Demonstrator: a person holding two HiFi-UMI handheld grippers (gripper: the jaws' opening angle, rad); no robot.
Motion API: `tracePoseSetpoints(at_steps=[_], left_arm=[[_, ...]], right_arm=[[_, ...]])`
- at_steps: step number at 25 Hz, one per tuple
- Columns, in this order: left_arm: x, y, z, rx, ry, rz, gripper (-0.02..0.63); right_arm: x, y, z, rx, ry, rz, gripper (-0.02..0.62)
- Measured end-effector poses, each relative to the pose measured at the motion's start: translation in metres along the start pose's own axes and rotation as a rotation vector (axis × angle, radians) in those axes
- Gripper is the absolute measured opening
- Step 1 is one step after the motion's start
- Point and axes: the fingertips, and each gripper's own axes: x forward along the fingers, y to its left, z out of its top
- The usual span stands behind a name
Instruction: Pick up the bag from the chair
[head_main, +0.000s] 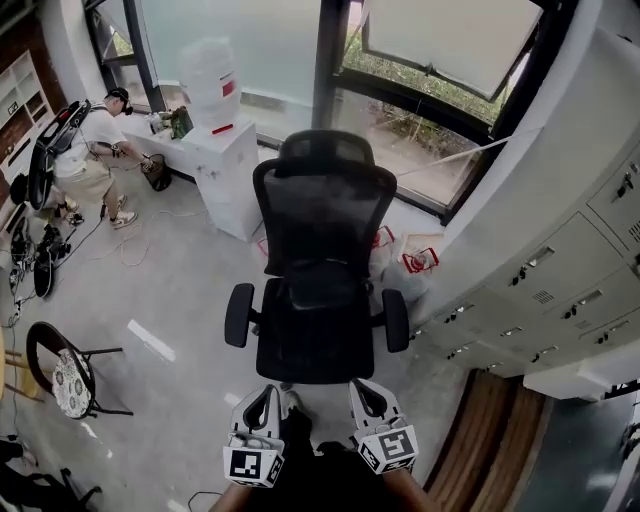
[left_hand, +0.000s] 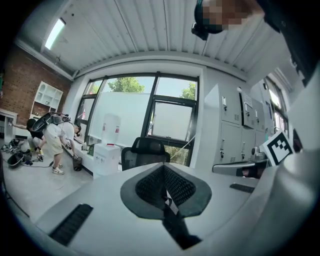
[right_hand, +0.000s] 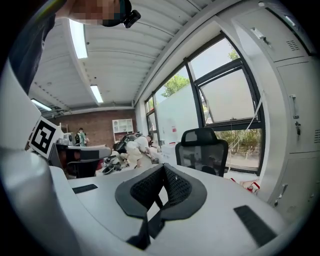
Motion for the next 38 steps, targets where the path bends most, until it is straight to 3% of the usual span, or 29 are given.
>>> tracePoseSetpoints(at_steps=[4, 10, 18, 22, 25, 32, 38], left_arm=[[0.050, 0.027, 0.016, 0.031, 0.007, -0.042, -0.002], [0.114, 0.064, 0.014, 0.033, 0.059, -0.031, -0.002], [0.217, 0.090, -0.016, 0.100, 0.153, -0.060, -0.002], [0.271, 0.095, -0.034, 0.089, 0.181, -0.089, -0.002], [0.306, 0.100, -0.051, 0.067, 0.208, -0.075, -0.002], [0.360, 0.103, -0.097, 0.032, 0.264, -0.086, -0.002], [0.378, 0.107, -0.134, 0.033, 0.314, -0.110, -0.002]], right_arm=[[0.052, -0.020, 0.012, -0.057, 0.025, -0.025, 0.000], [0.117, -0.070, 0.008, -0.125, 0.112, -0.058, 0.000], [0.228, -0.152, -0.046, -0.230, 0.335, -0.039, 0.002], [0.280, -0.197, -0.092, -0.270, 0.482, -0.003, 0.005], [0.317, -0.234, -0.133, -0.321, 0.596, 0.003, 0.065], [0.394, -0.311, -0.238, -0.541, 0.820, 0.013, 0.107], [0.423, -0.347, -0.310, -0.700, 0.938, 0.026, 0.107]])
